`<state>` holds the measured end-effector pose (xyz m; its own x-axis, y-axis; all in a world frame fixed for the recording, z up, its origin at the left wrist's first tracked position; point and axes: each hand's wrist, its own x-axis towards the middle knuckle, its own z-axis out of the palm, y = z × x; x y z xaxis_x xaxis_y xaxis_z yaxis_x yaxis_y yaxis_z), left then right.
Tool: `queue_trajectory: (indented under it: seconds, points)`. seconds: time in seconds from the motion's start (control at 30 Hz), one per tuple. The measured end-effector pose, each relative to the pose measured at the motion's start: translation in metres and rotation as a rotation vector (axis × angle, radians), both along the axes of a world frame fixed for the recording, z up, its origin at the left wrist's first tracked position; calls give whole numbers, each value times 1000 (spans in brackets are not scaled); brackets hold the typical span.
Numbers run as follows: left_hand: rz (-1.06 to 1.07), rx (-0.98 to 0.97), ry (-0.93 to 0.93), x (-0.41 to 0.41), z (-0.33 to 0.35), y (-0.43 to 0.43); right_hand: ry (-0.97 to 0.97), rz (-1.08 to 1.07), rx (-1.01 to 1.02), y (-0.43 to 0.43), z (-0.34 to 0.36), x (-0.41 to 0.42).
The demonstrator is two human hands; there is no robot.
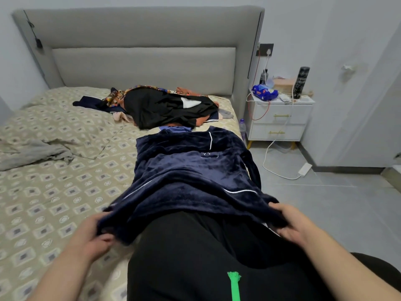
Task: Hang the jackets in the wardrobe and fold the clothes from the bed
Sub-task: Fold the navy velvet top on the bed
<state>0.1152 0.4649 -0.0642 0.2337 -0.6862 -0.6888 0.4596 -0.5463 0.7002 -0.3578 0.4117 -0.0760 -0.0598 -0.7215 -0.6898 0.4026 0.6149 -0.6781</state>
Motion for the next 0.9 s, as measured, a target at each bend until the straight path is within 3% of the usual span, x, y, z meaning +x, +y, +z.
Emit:
queue_trajectory:
  seconds: [0.07,0.1,0.17,0.2,0.27,0.33,0.43,0.6,0.77,0.9]
  points:
    - [21,40,-196,51,-17,-2,-40,-13,-18,-5,9,-16]
    - [-9,20,-326,99,-57,-15,37,77,5,-4,14,-20]
    - [-151,-21,-465,196,-121,-44,322,356,60,-3,14,-22]
    - [-240,18,-574,199,-117,-53,477,502,74,-3,12,-20]
    - [-407,146,-843,111,-24,-49,718,661,41,-9,7,-15]
    - [-465,73,-1015,23,40,-45,794,691,-17,-20,2,-11]
    - [-560,-135,-1020,-45,71,-85,670,636,-54,-33,-4,-6]
    - [-1015,-357,-1006,-147,88,-156,468,552,-57,-47,-14,-6]
    - [-1394,-297,-969,-230,62,-231,353,431,-82,-91,-22,-15]
    - [-1400,-277,-1056,-270,35,-282,290,335,-125,-124,-24,-19]
